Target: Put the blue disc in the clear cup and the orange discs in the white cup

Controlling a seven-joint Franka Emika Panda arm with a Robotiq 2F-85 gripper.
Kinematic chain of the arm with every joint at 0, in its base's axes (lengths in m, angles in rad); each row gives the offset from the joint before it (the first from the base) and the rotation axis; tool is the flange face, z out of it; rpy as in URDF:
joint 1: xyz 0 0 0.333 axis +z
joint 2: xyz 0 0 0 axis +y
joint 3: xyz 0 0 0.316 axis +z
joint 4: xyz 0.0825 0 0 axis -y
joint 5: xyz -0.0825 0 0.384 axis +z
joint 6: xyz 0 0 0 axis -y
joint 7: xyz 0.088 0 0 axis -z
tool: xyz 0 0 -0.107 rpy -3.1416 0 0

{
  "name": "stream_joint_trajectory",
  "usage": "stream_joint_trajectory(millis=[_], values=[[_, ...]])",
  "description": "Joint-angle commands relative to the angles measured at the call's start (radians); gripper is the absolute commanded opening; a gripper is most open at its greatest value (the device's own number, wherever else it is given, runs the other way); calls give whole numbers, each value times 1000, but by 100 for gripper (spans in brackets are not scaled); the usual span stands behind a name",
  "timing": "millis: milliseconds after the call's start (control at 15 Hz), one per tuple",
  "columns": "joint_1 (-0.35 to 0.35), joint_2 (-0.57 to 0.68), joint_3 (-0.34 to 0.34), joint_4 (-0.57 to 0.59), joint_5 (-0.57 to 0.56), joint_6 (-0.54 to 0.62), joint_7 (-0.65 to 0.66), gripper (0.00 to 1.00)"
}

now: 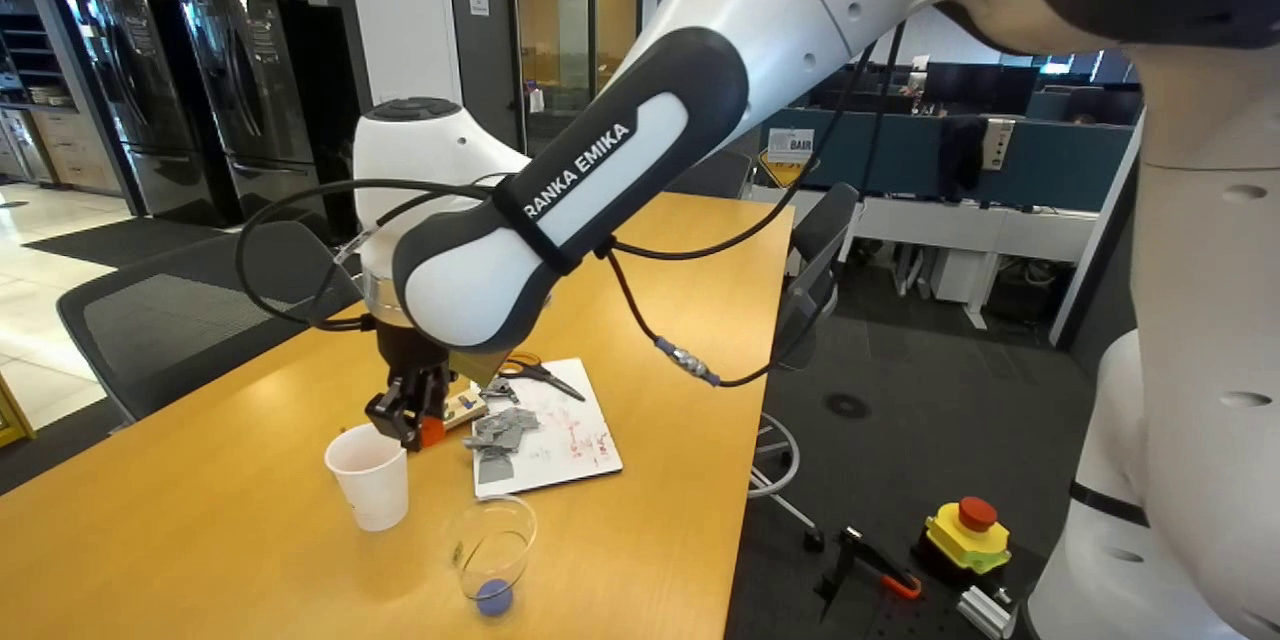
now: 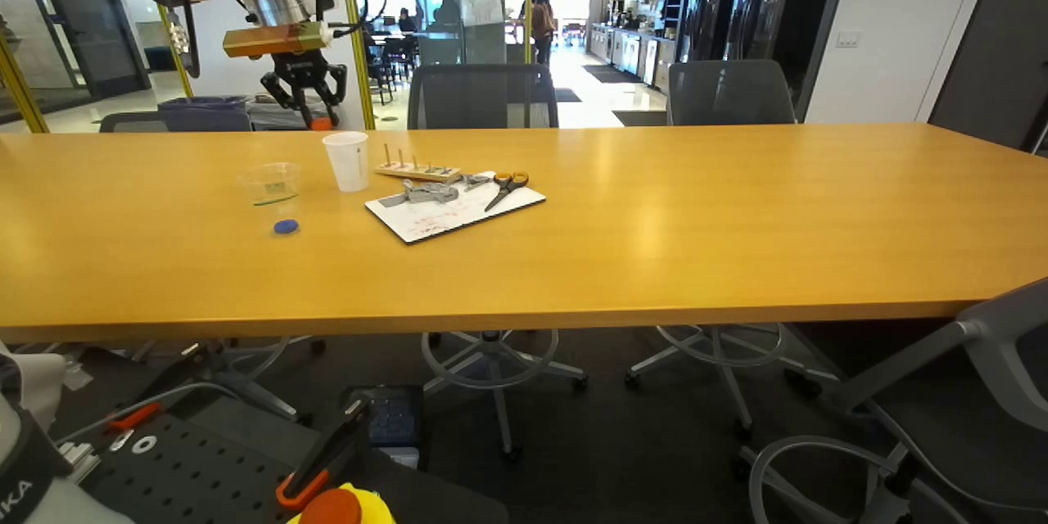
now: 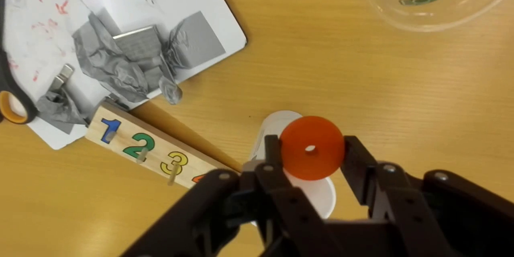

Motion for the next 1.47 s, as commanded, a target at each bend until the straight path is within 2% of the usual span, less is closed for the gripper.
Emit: stream_joint_trajectory(millis=[0, 333, 733, 800, 933, 1133, 1200, 1400], values=[[13, 114, -2, 152, 25, -18, -18, 21], [8, 207, -1, 269, 56, -26, -54, 21], [10, 273, -14, 346, 74, -35, -77, 21], [12, 282, -18, 359, 76, -51, -71, 65], [10, 299, -19, 375, 81, -69, -80, 75], [15, 294, -26, 376, 79, -95, -68, 97], [17, 281, -29, 367, 78, -109, -59, 100], [16, 177, -36, 301, 80, -205, -22, 100]])
